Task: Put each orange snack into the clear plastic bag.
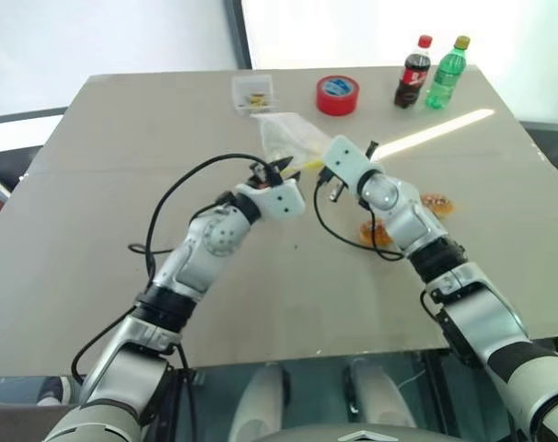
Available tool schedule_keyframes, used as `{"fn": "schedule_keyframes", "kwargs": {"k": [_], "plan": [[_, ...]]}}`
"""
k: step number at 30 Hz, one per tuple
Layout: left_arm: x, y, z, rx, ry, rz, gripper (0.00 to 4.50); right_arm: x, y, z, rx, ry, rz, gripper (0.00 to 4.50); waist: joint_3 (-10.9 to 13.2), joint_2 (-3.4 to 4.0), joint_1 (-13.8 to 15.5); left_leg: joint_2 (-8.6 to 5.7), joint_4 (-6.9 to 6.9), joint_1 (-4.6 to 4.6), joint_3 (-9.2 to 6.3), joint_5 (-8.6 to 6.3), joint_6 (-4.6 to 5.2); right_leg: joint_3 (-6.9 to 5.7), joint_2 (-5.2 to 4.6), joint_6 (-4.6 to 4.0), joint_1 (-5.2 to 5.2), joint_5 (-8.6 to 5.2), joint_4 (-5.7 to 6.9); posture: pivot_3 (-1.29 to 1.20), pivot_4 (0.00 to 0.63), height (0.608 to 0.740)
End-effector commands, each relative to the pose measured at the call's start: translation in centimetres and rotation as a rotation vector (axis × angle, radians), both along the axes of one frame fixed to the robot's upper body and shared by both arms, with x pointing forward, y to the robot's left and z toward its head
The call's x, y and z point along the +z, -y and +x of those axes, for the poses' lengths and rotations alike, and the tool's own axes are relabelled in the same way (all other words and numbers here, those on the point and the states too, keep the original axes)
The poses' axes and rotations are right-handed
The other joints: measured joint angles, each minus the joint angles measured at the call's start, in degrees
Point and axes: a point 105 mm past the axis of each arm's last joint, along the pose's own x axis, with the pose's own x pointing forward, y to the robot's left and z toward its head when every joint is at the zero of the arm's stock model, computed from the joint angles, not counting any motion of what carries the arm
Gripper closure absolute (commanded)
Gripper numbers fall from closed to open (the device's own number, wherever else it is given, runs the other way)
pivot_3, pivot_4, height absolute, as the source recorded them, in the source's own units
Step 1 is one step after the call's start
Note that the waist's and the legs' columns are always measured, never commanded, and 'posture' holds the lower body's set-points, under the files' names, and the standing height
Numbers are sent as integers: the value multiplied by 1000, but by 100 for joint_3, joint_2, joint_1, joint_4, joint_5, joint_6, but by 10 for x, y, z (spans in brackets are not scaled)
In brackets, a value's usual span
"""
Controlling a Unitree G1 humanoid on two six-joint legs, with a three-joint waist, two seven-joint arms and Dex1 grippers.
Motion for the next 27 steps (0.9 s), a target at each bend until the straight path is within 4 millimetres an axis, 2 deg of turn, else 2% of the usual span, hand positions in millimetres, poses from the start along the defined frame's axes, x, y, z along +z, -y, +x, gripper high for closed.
{"fn": "schedule_keyframes", "kwargs": {"k": [1,2,11,14,18,24,27], "plan": [[14,-8,1,40,56,-29,4082,17,-5,-3,20,56,17,4500,0,0,-2,0,5,0,-2,-2,3,0,1,0,0,0,4,0,150,740],[14,-10,1,50,62,-19,4490,17,-4,-3,19,56,17,4500,0,0,-2,0,7,2,-4,-9,16,-1,2,0,1,0,7,0,150,740],[11,-14,1,66,50,-27,4490,12,-5,-5,26,45,12,4500,0,0,4,-1,11,-1,-18,-9,15,-10,3,-1,7,1,2,0,150,740],[8,-14,0,67,36,-31,3579,12,-5,-5,28,45,12,4500,0,0,2,-1,11,-1,-17,-9,15,-10,3,-1,7,1,2,0,150,740],[9,-17,2,96,60,-6,1981,12,-4,-5,27,44,9,4500,0,0,4,-1,12,0,-23,-9,15,-14,3,-2,9,1,5,0,150,740],[5,-15,3,90,46,2,1981,13,-5,-5,29,49,8,4500,0,0,3,-2,13,0,-24,-9,15,-15,3,-2,9,1,5,0,150,740],[6,-14,3,85,53,-2,2794,14,-5,-5,30,51,9,4500,0,0,4,-2,12,0,-24,-9,15,-15,3,-2,9,1,4,0,150,740]]}}
